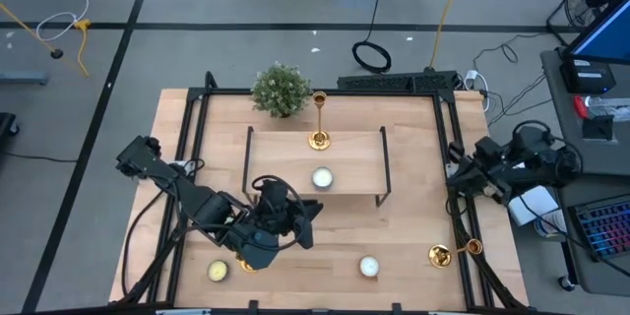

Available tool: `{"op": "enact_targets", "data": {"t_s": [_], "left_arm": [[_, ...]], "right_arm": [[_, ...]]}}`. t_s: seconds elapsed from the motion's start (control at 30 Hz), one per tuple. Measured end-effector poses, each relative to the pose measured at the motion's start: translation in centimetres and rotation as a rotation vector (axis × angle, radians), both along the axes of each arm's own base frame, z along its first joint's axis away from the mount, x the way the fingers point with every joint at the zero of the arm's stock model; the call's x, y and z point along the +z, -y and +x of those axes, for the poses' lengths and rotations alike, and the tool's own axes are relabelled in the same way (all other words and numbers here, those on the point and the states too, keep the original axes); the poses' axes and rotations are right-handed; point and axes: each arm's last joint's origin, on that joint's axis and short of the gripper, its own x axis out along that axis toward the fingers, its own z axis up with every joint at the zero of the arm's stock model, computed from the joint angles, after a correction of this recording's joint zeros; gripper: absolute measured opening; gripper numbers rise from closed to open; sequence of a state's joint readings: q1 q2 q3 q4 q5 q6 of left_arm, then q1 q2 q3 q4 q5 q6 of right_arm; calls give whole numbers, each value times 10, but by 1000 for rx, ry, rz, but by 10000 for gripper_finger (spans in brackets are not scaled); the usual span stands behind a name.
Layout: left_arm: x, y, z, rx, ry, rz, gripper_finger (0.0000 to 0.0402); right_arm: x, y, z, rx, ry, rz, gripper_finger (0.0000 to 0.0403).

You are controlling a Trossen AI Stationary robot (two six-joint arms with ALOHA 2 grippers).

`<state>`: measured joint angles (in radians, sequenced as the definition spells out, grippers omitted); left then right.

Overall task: Stock candles and holders on shelf
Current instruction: Align the right gold candle holder with the other gold candle holder on the shelf

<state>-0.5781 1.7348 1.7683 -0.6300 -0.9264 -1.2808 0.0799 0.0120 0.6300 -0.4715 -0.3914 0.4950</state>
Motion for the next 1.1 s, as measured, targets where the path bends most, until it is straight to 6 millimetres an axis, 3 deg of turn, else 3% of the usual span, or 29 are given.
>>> {"op": "enact_targets", "data": {"t_s": [0.37, 0.8, 0.97, 1.1], "left_arm": [[0, -2, 1, 0, -2, 9, 97], [0, 0, 0, -7, -4, 16, 97], [0, 0, 0, -7, -5, 17, 97], [0, 0, 0, -9, -6, 20, 97]], "right_arm": [[0, -3, -1, 109, -16, 30, 0], [21, -3, -6, 159, 153, 119, 0], [18, -3, -2, 154, 146, 141, 0], [3, -2, 12, 81, 119, 150, 0]]}}
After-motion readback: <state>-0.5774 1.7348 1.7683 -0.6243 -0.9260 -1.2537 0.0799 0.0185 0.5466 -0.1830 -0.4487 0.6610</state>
